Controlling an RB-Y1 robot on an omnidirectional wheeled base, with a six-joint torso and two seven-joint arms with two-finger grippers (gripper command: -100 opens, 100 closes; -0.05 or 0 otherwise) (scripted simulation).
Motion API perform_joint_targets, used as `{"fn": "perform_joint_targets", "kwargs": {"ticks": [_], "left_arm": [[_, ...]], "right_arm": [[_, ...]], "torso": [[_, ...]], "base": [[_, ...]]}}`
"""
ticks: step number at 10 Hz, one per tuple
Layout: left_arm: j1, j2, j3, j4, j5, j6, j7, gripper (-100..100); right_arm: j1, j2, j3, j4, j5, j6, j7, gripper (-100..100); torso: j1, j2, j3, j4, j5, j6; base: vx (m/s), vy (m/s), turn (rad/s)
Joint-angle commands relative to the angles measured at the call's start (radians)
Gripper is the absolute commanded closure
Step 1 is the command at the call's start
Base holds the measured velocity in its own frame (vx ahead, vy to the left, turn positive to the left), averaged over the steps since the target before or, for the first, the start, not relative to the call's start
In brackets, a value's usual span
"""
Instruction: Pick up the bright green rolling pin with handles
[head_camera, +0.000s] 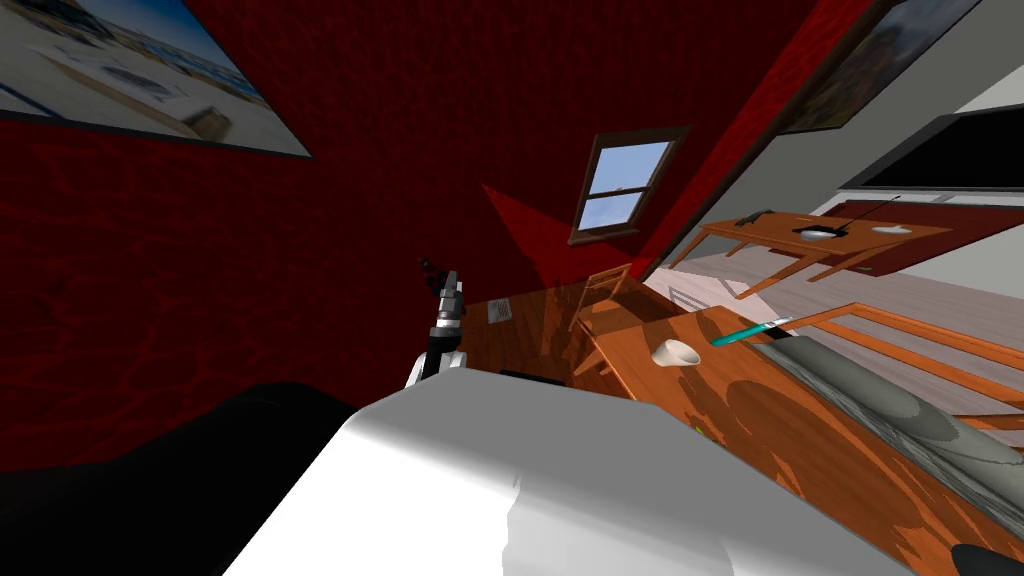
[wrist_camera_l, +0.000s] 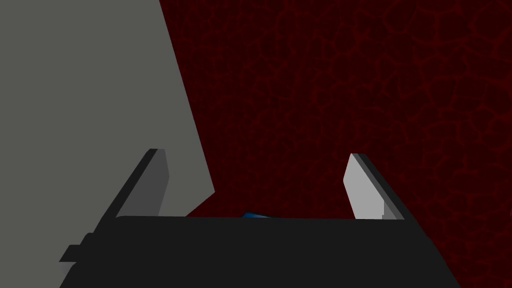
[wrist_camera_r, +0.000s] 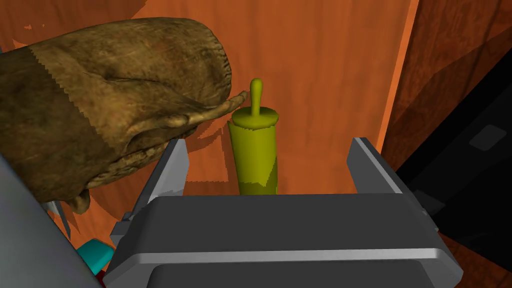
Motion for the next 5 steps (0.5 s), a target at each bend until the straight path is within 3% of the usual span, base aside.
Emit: {"fn": "perform_joint_targets", "kwargs": {"ticks": [1, 3, 4, 5], "left_arm": [[0.0, 0.0, 0.0, 0.0, 0.0, 0.0, 0.0, 0], [0.0, 0.0, 0.0, 0.0, 0.0, 0.0, 0.0, 0], [0.0, 0.0, 0.0, 0.0, 0.0, 0.0, 0.0, 0], [0.0, 0.0, 0.0, 0.0, 0.0, 0.0, 0.0, 0]], "right_arm": [[-0.032, 0.023, 0.018, -0.004, 0.013, -0.018, 0.004, -100], [-0.077, 0.044, 0.047, -0.011, 0.017, -0.028, 0.005, -100], [-0.077, 0.044, 0.047, -0.011, 0.017, -0.028, 0.005, -100], [-0.111, 0.058, 0.07, -0.018, 0.021, -0.034, 0.006, -100]], "torso": [[0.0, 0.0, 0.0, 0.0, 0.0, 0.0], [-0.01, -0.005, -0.003, -0.001, -0.003, 0.0], [-0.01, -0.007, -0.004, -0.001, -0.003, 0.0], [-0.008, -0.006, -0.004, -0.001, -0.002, 0.0]], "base": [[0.032, -0.096, -0.007], [0.079, -0.142, 0.056], [0.058, -0.089, 0.029], [0.051, -0.077, 0.054]]}}
